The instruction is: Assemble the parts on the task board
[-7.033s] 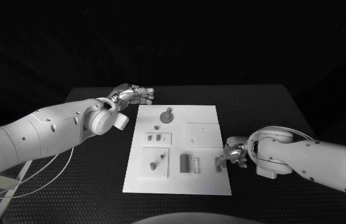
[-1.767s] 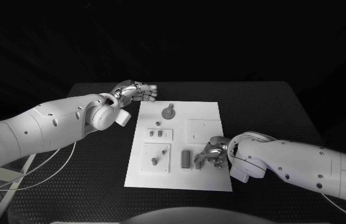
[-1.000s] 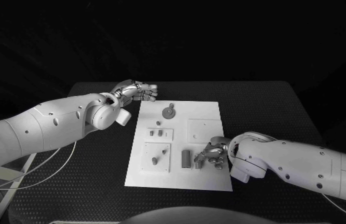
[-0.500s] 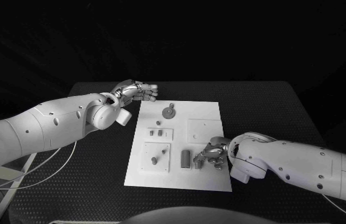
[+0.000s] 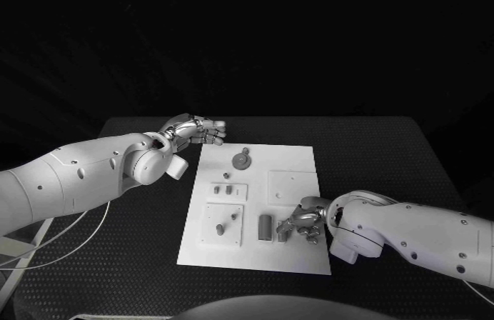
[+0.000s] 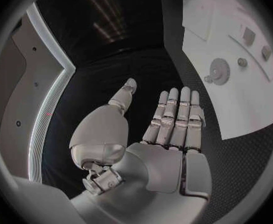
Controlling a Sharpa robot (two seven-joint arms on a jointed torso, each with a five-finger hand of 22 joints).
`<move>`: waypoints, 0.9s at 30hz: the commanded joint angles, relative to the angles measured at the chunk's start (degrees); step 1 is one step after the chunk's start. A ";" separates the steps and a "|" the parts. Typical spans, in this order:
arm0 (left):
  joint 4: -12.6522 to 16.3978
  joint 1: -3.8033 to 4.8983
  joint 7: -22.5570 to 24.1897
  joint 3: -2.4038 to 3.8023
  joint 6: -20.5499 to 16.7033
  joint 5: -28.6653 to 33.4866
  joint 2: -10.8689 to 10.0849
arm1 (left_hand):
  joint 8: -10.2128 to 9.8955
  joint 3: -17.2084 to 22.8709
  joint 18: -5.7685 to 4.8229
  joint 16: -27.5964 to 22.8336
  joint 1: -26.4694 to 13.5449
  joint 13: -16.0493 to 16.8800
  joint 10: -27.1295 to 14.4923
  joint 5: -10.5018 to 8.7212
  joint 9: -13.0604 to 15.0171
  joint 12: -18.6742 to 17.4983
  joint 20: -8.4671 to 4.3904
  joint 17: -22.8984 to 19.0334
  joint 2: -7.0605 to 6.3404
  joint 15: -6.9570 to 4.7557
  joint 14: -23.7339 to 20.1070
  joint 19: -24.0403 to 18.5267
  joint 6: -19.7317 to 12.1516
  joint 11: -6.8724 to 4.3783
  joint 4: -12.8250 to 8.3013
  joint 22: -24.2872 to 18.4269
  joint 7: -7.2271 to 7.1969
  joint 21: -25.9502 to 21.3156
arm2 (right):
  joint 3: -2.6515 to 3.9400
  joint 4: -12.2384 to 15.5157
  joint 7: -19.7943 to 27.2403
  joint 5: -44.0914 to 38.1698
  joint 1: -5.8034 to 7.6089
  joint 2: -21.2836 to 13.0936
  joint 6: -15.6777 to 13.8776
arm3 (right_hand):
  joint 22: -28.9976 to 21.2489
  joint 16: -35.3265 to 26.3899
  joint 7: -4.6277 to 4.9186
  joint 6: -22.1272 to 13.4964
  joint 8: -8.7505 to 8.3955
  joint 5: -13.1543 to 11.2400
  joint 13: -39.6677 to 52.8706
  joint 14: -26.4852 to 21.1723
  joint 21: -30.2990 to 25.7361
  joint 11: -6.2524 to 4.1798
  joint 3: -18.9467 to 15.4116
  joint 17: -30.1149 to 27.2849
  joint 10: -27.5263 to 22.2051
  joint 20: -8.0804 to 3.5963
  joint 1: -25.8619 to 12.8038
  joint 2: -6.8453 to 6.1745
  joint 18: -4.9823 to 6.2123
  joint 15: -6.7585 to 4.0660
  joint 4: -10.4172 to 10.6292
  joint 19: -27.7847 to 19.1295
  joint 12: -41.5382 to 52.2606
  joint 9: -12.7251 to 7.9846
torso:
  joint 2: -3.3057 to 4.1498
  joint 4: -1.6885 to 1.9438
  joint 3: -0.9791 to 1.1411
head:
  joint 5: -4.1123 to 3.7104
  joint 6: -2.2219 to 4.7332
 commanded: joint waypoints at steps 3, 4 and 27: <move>0.10 0.05 0.34 0.03 0.73 0.24 0.04 | -0.22 -0.31 -0.13 -0.34 -0.42 -0.08 0.22 -0.33 0.00 0.18 0.17 0.11 0.10 0.29 0.28 -0.34 0.08 0.29 -0.11 -0.09 0.25 -0.37 | 0.04 0.21 1.38 -0.84 -0.05 -0.09 0.57 | 0.72 -0.36 1.80 -1.61 -0.19 -0.34 -0.05 0.17 -0.31 0.04 -0.04 -0.06 -0.46 -0.21 -0.27 -0.51 1.48 -0.12 0.37 0.27 -0.12 -0.03 | 0.00 -0.05 0.00 | 0.10 0.00; 0.10 0.05 0.34 0.03 0.73 0.24 0.05 | -0.22 -0.31 -0.13 -0.35 -0.42 -0.08 0.22 -0.33 0.00 0.18 0.17 0.11 0.10 0.29 0.28 -0.34 0.08 0.29 -0.11 -0.09 0.25 -0.37 | 0.04 0.21 1.40 -0.84 -0.05 -0.09 0.61 | 0.72 -0.36 1.80 -1.61 -0.19 -0.34 -0.05 0.17 -0.31 0.04 -0.04 -0.06 -0.46 -0.21 -0.27 -0.51 1.48 -0.12 0.37 0.27 -0.12 -0.03 | 0.01 -0.05 0.01 | 0.10 0.00; 0.10 0.05 0.33 0.03 0.74 0.24 0.00 | -0.21 -0.33 -0.13 -0.39 -0.42 -0.13 0.23 -0.33 0.01 0.18 0.18 0.16 0.12 0.29 0.28 -0.35 0.08 0.29 -0.09 -0.09 0.25 -0.36 | 0.05 0.30 1.88 -1.18 -0.05 -0.51 -0.08 | 0.74 -0.34 1.78 -1.56 -0.16 -0.34 -0.05 0.21 -0.31 0.02 0.06 -0.06 -0.44 -0.23 -0.53 -0.63 1.48 -0.14 0.75 0.36 -0.09 -0.04 | -0.01 -0.02 0.00 | 0.09 -0.01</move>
